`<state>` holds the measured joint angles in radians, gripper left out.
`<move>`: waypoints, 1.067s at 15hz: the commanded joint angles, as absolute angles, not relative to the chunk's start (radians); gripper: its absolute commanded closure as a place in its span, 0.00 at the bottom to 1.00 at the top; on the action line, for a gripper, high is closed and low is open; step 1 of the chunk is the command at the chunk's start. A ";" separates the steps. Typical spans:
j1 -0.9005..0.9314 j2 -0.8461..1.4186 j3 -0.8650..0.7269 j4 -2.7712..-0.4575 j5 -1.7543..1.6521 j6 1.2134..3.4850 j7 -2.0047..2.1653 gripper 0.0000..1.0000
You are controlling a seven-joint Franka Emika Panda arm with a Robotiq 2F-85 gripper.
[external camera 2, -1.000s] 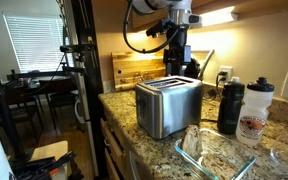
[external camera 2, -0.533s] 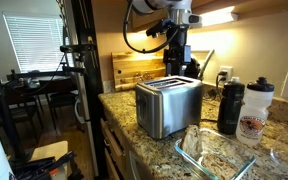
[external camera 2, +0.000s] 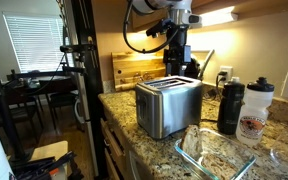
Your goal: Put one slice of bread inside the right slot of the toaster
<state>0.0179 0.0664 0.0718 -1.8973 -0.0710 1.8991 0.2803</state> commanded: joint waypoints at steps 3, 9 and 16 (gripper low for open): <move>0.031 0.059 0.057 -1.899 -0.075 1.899 0.295 0.00; 0.019 0.050 0.032 -1.900 -0.088 1.899 0.314 0.00; 0.005 0.031 -0.005 -1.915 -0.088 1.893 0.326 0.00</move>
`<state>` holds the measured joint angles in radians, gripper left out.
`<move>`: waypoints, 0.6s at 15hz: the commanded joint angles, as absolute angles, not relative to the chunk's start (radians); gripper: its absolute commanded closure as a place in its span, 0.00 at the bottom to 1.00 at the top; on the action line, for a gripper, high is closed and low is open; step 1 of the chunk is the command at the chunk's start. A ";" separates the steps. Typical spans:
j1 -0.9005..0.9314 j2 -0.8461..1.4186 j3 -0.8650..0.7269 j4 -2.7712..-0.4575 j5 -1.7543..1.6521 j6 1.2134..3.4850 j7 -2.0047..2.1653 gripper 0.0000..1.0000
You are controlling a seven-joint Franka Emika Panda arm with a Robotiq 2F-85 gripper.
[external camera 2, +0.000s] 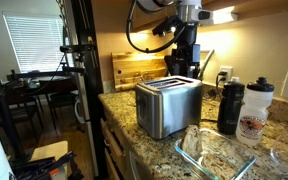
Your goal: Put one slice of bread inside the right slot of the toaster
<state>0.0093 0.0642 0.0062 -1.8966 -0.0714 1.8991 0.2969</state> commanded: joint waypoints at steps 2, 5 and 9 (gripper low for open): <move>0.004 0.015 -0.013 -1.926 -0.090 1.886 0.332 0.00; 0.000 -0.011 -0.021 -1.943 -0.094 1.875 0.349 0.00; -0.012 -0.061 -0.027 -1.982 -0.092 1.861 0.383 0.00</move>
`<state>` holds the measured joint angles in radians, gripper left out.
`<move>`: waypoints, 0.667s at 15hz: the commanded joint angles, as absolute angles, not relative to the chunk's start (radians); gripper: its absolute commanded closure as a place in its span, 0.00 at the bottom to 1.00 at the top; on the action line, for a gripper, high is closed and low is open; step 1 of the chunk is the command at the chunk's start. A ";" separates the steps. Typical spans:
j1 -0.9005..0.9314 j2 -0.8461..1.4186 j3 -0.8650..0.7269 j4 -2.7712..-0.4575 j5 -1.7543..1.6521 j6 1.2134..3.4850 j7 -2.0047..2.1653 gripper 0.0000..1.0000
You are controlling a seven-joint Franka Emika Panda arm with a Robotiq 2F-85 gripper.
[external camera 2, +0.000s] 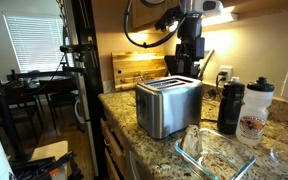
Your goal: Put one slice of bread inside the right slot of the toaster
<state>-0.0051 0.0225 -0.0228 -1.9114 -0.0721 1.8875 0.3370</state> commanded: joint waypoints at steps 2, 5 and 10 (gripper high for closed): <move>-0.019 -0.090 -0.027 -2.008 -0.089 1.847 0.395 0.00; -0.033 -0.131 -0.028 -2.052 -0.084 1.838 0.412 0.00; -0.075 -0.095 -0.057 -2.043 -0.083 1.857 0.384 0.00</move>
